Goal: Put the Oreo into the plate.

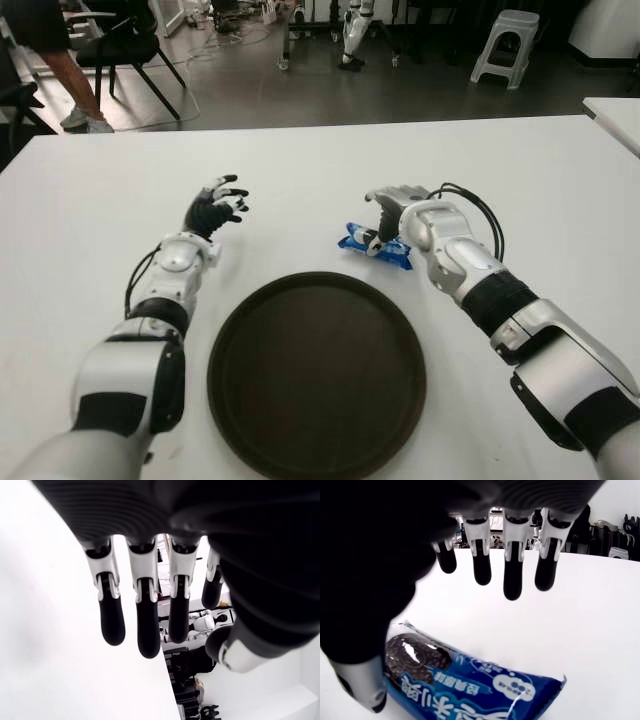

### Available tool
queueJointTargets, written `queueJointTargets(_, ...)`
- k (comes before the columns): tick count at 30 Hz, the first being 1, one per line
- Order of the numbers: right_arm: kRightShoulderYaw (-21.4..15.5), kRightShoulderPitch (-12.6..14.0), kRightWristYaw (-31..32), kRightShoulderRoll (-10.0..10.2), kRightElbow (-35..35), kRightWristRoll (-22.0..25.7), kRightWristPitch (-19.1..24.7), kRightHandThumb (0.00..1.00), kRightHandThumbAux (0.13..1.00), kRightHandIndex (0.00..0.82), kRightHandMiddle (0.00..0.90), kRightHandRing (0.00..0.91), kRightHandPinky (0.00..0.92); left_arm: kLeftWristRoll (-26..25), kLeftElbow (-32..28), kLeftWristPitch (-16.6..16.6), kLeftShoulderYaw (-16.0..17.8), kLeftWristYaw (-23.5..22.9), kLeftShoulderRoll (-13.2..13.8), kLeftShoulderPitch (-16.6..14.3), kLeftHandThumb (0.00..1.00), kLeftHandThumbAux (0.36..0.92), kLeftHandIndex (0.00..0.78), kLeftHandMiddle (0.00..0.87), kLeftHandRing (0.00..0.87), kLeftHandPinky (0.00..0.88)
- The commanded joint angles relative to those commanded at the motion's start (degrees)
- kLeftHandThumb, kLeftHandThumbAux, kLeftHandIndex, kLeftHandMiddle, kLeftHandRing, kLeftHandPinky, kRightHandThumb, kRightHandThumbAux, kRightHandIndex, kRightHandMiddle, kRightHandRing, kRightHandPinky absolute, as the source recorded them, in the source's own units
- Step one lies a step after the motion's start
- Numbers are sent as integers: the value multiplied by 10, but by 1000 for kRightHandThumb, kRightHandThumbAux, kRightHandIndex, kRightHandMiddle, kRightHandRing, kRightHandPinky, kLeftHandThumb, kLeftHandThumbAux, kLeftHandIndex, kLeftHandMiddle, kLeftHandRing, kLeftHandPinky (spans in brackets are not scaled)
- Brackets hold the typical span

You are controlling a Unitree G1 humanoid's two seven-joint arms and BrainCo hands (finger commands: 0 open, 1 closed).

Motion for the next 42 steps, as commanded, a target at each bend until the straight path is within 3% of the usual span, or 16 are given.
queueJointTargets(8,-4,-7,-9,2,18,5,-5,0,731,119,168,194,203,2,0,-1,0,1,0,0,250,707,170,298,358,401)
queueJointTargets(24,-16,-17,0,6,55,41,-46,0,780,106,155,164,121,12,-1,-6,-9,7,2,0,212,694,179,326,389,417)
queueJointTargets(35,-22,-13,-1,17,84,69,-78,0,811,96,131,124,79,10,-2,-3,-10,9,1,0,236,673,175,312,372,420)
queueJointTargets(42,-23,-24,-24,39,163,84,-114,0,816,85,117,101,60,5,-2,0,-6,6,0,-1,256,683,185,322,381,428)
